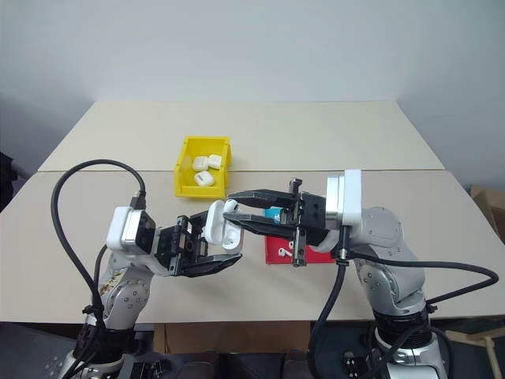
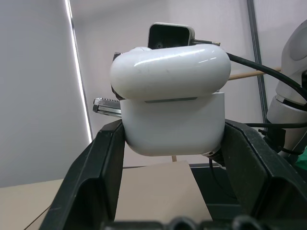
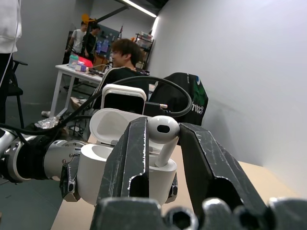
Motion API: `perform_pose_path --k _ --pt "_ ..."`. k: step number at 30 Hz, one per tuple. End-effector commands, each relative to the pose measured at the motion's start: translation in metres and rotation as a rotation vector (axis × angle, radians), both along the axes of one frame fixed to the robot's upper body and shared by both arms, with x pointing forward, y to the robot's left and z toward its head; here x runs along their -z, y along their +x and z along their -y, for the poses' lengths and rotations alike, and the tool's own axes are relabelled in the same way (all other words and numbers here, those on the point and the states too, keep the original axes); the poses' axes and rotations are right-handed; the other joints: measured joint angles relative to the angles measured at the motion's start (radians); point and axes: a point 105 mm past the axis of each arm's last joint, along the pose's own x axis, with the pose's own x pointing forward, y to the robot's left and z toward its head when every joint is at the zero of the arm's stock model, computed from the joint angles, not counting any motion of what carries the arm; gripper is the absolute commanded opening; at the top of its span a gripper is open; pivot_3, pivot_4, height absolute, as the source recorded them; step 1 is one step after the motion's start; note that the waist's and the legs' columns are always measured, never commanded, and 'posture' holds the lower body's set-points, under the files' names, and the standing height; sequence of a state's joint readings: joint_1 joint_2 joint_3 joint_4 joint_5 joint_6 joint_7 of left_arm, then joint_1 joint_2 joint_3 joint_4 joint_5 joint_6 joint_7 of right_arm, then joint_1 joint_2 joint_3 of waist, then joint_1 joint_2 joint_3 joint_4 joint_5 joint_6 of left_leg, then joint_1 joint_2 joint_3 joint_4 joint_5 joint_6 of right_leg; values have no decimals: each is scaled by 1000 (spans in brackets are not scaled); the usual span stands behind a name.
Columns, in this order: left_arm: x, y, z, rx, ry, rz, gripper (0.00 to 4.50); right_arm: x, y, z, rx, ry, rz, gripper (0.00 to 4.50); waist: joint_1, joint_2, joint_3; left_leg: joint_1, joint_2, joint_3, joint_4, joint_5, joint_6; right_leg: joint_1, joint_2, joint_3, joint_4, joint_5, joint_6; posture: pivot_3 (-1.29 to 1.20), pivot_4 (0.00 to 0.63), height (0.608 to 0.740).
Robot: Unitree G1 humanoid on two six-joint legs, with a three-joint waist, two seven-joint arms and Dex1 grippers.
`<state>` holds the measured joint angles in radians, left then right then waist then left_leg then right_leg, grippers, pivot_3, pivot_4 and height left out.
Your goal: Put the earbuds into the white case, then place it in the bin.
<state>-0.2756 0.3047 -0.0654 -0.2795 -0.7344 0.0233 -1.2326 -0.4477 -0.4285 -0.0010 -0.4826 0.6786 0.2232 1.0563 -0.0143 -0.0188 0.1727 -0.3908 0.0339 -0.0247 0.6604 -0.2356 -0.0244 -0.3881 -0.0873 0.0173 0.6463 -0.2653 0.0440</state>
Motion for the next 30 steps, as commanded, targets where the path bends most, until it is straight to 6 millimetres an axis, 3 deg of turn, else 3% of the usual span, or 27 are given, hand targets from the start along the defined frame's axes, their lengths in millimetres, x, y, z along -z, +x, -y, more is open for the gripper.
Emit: perform_pose_path --k 1,7,10,13,21,27,30 --pt "-7 -4 0 1 -24 46 2762 2 -3 0 2 -16 31 1142 0 0 0 0 0 0 0 0 0 0 0 0 0 0 0 0 150 740" --pt "-7 -3 0 2 -26 51 2762 2 -2 -1 1 -27 44 1142 0 0 0 0 0 0 0 0 0 0 0 0 0 0 0 0 150 740" --pt "-6 -3 0 4 -26 53 2762 2 -1 -1 6 -36 59 1754 0 0 0 0 0 0 0 0 0 0 0 0 0 0 0 0 150 740" --pt "-6 -2 0 4 -28 57 2762 3 -1 -1 1 -50 54 2663 0 0 0 0 0 0 0 0 0 0 0 0 0 0 0 0 150 740" --pt "-3 -1 0 -3 -21 66 2762 -5 1 8 12 -34 54 2663 0 0 0 0 0 0 0 0 0 0 0 0 0 0 0 0 150 740" --pt "10 10 -22 -98 67 76 2762 -26 21 43 125 -40 -12 2663 1 0 0 0 0 0 0 0 0 0 0 0 0 0 0 0 150 740" --pt "17 13 -39 -146 118 77 2762 -26 43 63 240 -200 -79 2663 0 0 0 0 0 0 0 0 0 0 0 0 0 0 0 0 150 740"
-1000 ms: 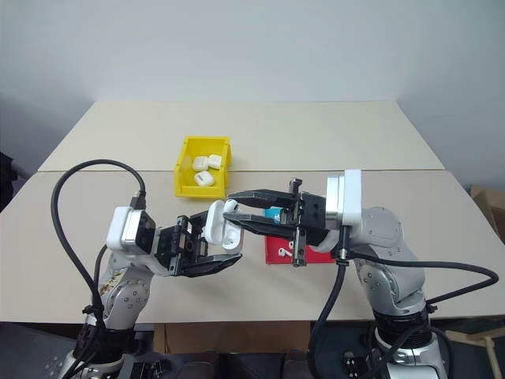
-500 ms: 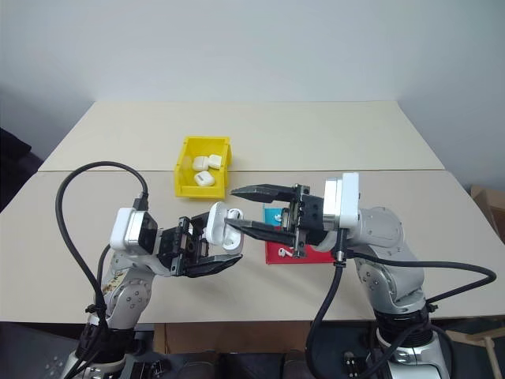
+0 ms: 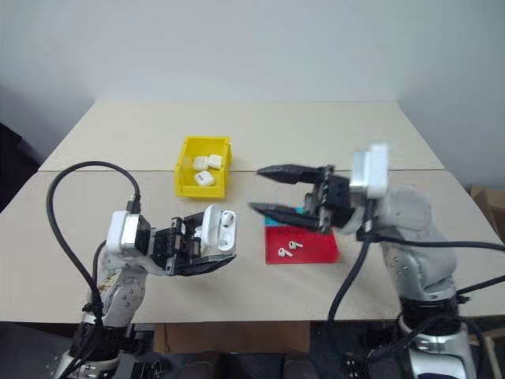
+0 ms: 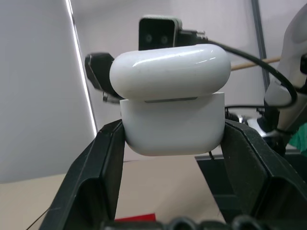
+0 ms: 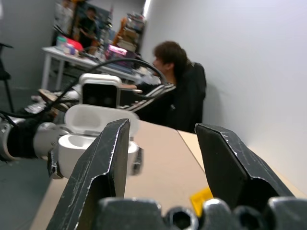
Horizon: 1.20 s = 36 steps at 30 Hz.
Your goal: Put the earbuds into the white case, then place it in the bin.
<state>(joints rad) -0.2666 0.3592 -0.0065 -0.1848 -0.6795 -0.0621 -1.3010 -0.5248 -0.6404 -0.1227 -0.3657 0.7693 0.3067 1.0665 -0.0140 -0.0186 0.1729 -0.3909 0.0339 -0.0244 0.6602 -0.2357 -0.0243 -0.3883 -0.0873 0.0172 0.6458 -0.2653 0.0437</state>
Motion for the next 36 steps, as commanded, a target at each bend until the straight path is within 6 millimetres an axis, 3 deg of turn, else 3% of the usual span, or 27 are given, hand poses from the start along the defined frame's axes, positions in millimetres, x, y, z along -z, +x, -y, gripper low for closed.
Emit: perform_pose_path --k 1,5,10,20,27,36 --pt "4 0 -22 -60 48 38 2762 -7 25 26 138 -167 -69 2663 -2 1 1 0 0 0 0 0 0 0 0 0 0 0 0 0 150 740" --pt "22 -8 -38 -95 126 42 2762 2 56 39 249 -409 -191 2663 -7 2 1 0 1 1 -1 -1 1 -1 0 1 -1 -1 -1 0 150 740" --pt "35 -19 -42 -110 153 33 2762 19 85 37 302 -735 -178 2663 -8 3 2 -1 1 2 -2 -1 1 -3 1 1 -1 -1 -1 0 150 740" --pt "34 -26 -35 -134 124 13 2762 57 135 -1 317 -1126 -130 2663 -4 4 2 -11 1 1 -1 0 1 -15 0 1 2 0 -2 0 150 740" --pt "31 -26 -33 -157 103 8 2762 65 144 -9 272 -1227 -65 2663 1 4 2 -14 1 1 -1 0 1 -17 0 0 2 0 -3 0 150 740" --pt "32 -28 -30 -159 102 11 2762 92 147 -12 224 -1300 -36 2663 -4 4 3 -12 1 1 -1 0 1 -17 1 0 4 1 -3 0 150 740"
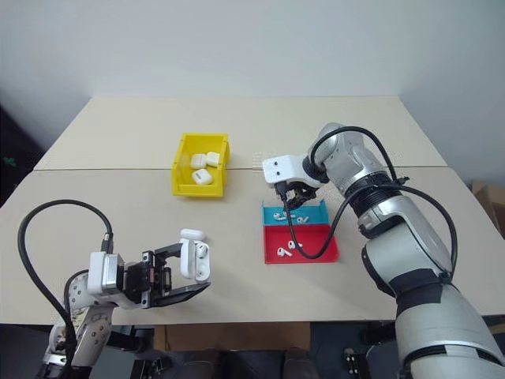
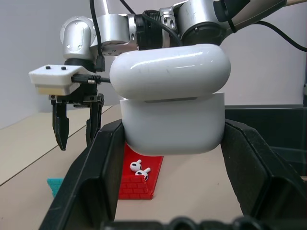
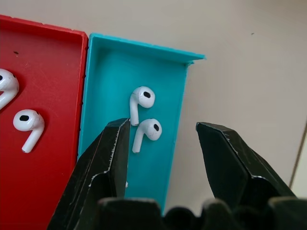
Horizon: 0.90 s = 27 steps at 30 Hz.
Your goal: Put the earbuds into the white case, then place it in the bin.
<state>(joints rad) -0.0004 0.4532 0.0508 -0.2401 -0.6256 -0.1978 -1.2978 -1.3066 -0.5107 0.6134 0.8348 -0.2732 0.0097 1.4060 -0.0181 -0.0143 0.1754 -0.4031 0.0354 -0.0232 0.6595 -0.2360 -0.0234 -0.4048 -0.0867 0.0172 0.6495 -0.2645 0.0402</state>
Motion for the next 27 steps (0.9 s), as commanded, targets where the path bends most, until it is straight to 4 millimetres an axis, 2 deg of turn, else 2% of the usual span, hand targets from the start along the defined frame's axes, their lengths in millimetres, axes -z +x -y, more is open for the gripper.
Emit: perform_pose_path --k 1,8,12,27 --pt "-9 -4 4 8 -7 55 2762 -4 -1 -3 -36 -3 19 2663 0 0 0 0 0 0 0 0 0 0 0 0 0 0 0 0 150 740" --pt "-10 -1 5 1 -8 60 2762 4 -1 -12 -60 -7 25 2663 0 0 0 0 0 0 0 0 0 0 0 0 0 0 0 0 150 740" --pt "-11 -1 6 2 -8 55 2762 9 0 -14 -59 -16 28 1807 0 0 0 0 0 0 0 0 0 0 0 0 0 0 0 0 150 740" --pt "-10 0 7 -15 -6 56 2762 21 0 -19 -75 -37 21 1807 -2 0 0 1 0 0 0 0 0 0 0 0 1 0 0 0 150 740"
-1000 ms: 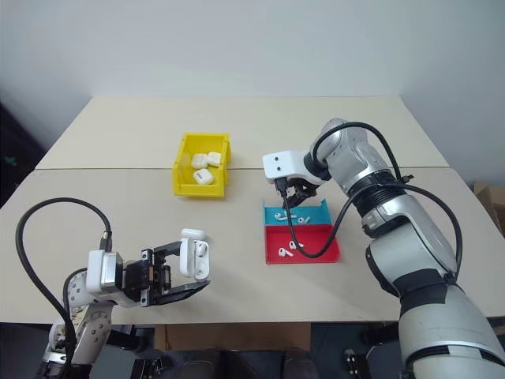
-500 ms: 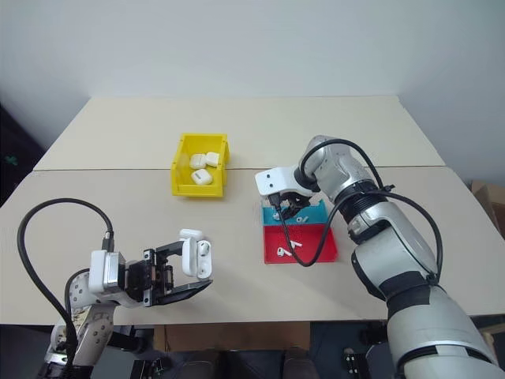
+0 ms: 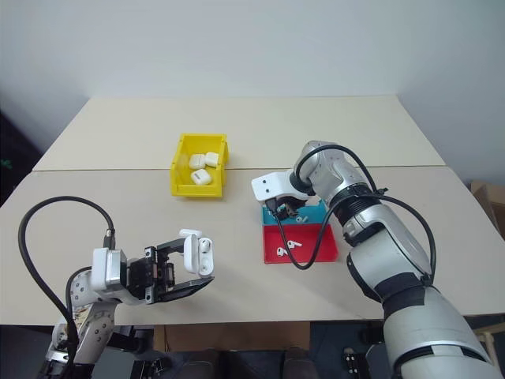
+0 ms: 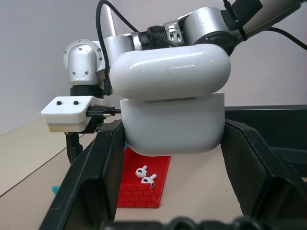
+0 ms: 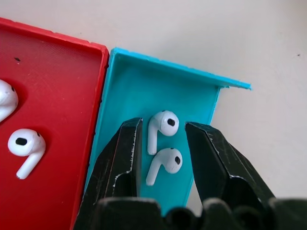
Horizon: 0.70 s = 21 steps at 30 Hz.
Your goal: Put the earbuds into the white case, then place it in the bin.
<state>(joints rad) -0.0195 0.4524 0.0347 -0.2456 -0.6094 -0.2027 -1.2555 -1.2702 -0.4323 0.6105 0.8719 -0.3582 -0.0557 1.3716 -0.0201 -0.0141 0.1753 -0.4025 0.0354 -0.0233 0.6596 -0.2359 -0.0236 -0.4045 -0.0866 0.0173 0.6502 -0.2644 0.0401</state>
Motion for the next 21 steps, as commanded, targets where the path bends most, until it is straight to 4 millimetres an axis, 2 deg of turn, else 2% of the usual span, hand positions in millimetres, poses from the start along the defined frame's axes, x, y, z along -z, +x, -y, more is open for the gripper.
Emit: perform_pose_path --k 1,21 --pt "-6 -4 3 3 -3 43 2762 -2 2 -3 -9 10 21 1807 0 0 0 0 0 0 0 0 0 0 0 0 0 0 0 0 150 740" --pt "-4 -7 4 -12 4 49 2762 10 9 1 6 -22 39 1807 -2 0 0 5 0 0 0 1 -1 2 0 1 6 0 0 0 150 740"
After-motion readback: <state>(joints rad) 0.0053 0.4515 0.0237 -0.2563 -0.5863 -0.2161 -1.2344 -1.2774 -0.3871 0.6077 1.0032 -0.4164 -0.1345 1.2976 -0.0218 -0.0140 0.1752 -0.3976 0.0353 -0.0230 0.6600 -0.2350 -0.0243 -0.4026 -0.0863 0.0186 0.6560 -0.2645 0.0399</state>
